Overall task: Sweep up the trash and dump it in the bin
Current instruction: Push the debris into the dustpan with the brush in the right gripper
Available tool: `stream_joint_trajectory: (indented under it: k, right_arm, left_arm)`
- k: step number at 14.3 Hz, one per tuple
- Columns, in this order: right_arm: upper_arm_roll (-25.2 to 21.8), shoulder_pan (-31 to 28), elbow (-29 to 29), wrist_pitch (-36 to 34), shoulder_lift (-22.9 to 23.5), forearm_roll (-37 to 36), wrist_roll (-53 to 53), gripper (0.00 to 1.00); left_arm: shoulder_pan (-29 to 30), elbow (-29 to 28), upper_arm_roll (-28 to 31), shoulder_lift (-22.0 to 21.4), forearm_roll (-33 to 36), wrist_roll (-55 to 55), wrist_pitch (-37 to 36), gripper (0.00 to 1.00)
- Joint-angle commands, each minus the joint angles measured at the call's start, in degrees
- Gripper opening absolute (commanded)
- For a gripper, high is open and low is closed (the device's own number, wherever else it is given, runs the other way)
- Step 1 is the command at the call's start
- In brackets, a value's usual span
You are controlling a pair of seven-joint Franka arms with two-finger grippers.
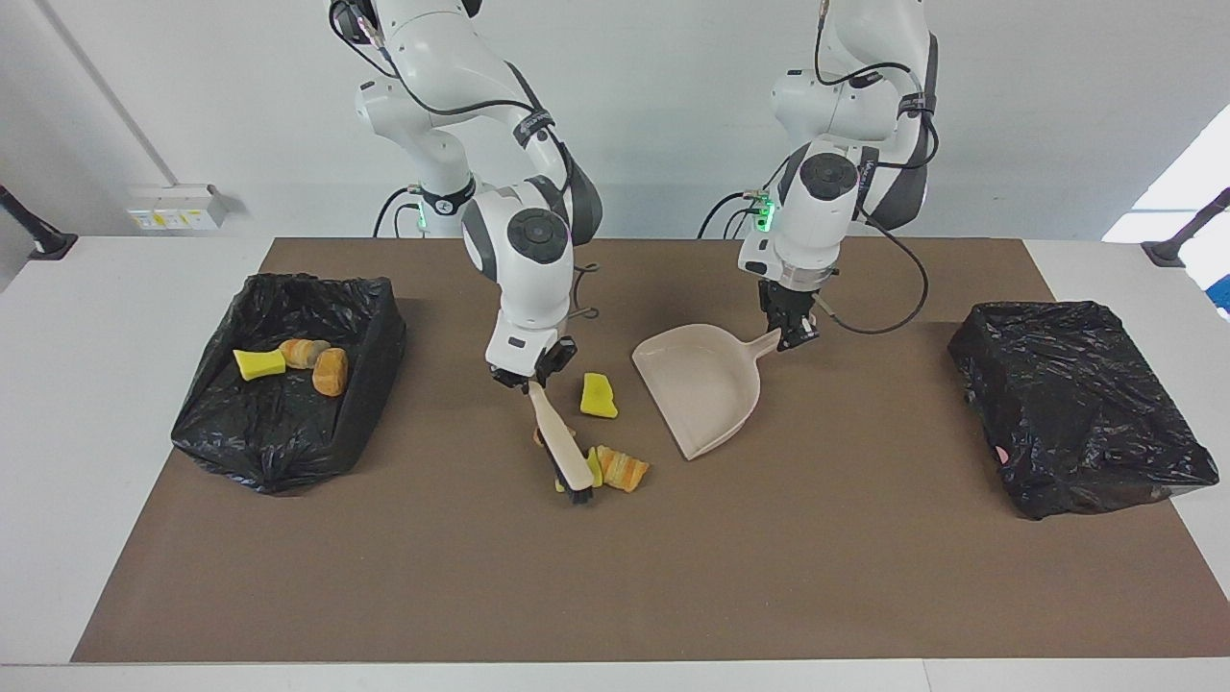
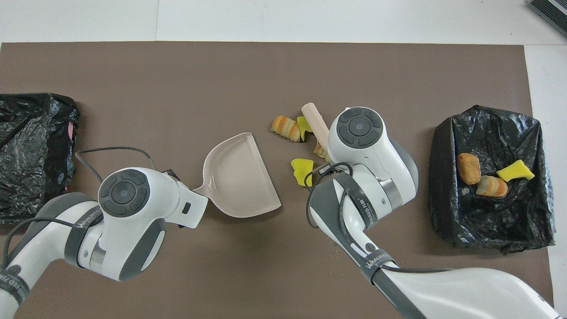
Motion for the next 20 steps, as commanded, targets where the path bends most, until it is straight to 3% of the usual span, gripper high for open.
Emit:
stream_joint_trajectory:
  k: [1,3,7,9,12,16,20]
  right_arm:
    - [1.6,0.2,-1.3,0.9,-0.4,9.6,-4.3,0.0]
    - [3.0,0.8,-2.1,0.8,-1.3,17.8,-5.9,0.0]
    - [7.0,3.2,-2.4,-0.1,-2.7,23.8,-5.6,0.0]
    - [7.1,3.2,-2.0,-0.3,-3.6,28.0,-5.0,0.0]
    - [6.6,0.8,-0.7,-4.9,-6.9,28.6,-4.8,0.0]
    - [5.7,-3.2,0.5,-8.7,-8.4,24.9,-0.8,0.0]
    - [5.9,-7.6,0.3,-6.2,-5.9,9.5,-0.6,0.0]
  left_arm:
    - [-0.8,-1.8,0.6,-1.5,-0.1,-1.1,1.7,0.0]
    - [-0.7,-1.8,0.6,-1.5,-0.1,-1.1,1.7,0.0]
    - [-0.7,-1.8,0.6,-1.5,-0.1,-1.1,1.7,0.0]
    - [-0.7,-1.8,0.6,-1.5,-0.1,-1.1,1.7,0.0]
    - [-0.7,-1.8,0.6,-1.5,-0.2,-1.1,1.7,0.0]
    - [-0.7,-1.8,0.6,-1.5,-0.2,-1.1,1.7,0.0]
    - [-0.7,-1.8,0.6,-1.5,-0.2,-1.1,1.7,0.0]
